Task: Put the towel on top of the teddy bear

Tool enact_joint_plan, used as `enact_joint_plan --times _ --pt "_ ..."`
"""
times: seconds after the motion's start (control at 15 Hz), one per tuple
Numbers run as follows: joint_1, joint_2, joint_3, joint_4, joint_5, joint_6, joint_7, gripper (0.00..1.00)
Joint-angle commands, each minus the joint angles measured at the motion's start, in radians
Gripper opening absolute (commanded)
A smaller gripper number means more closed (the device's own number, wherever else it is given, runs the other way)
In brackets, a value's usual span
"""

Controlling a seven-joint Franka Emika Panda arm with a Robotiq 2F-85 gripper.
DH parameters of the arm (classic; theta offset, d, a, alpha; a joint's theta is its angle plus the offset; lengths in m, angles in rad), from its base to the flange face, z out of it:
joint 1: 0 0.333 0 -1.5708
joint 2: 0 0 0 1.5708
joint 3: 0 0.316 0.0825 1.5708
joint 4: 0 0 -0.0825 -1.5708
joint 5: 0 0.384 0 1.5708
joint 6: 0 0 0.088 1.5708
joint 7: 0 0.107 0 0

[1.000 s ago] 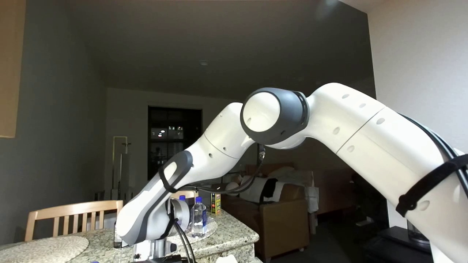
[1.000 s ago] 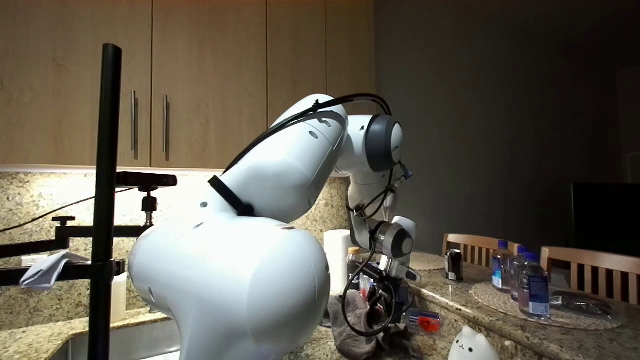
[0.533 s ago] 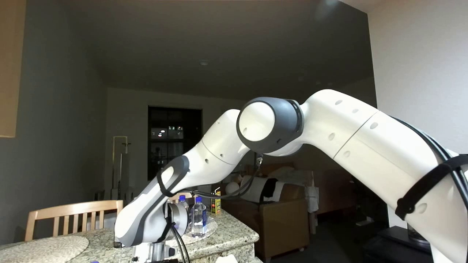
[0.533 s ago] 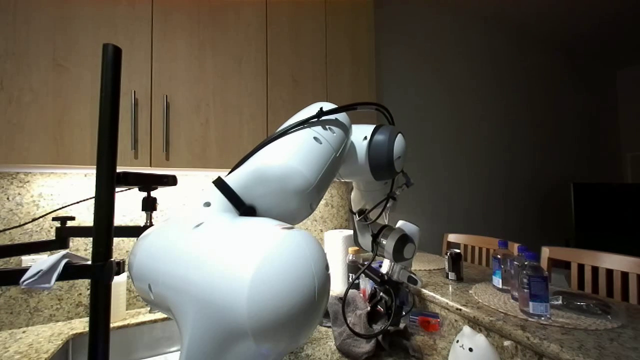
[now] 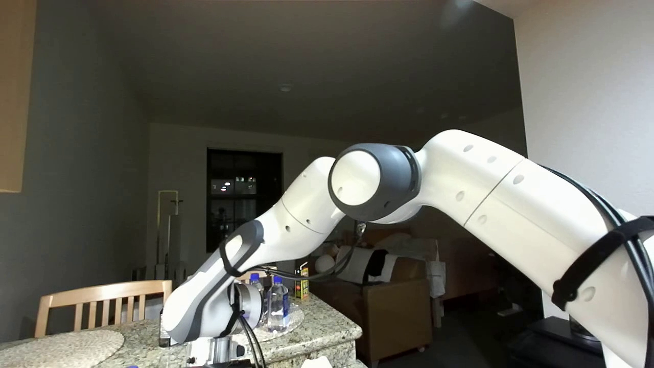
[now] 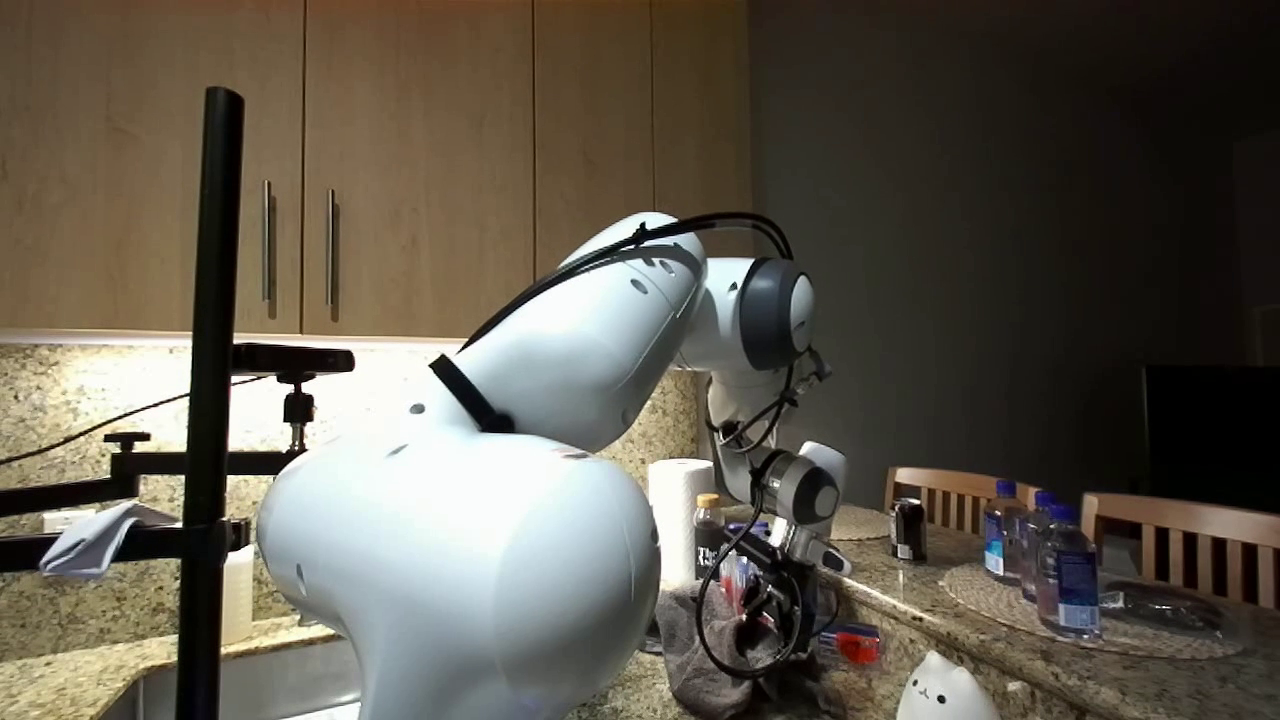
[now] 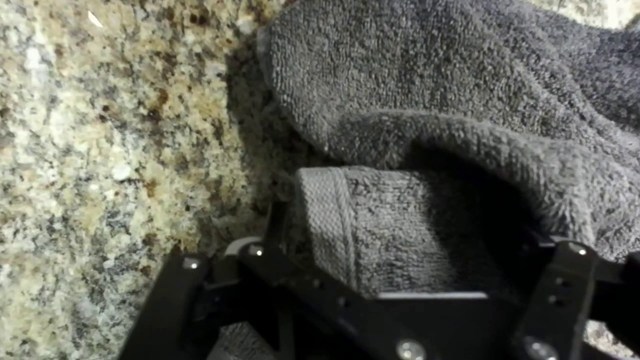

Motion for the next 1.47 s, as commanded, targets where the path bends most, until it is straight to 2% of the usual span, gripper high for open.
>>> enact_joint_plan --times 0.0,0.2,0.27,0.6,1.07,1.13,1.4 --pt "-0.025 0.035 0.009 0.031 0.017 -0.013 -0.062 1.00" --pt "-0.033 0.040 0.013 0.051 0.015 -0.046 -0.079 1.00" --pt "-0.008 0.040 -0.005 0.033 0.004 -0.006 -0.037 1.00" --pt "-0.009 0.044 0.003 0.052 0.003 -0.022 -0.057 1.00" --pt "0.022 0.138 0.018 0.149 -0.006 -0.043 -0.064 1.00" --pt "0.027 0.153 0.018 0.164 -0.010 -0.044 -0.070 0.80" --pt "0.032 0.173 0.028 0.214 -0.014 -0.048 -0.099 0.53"
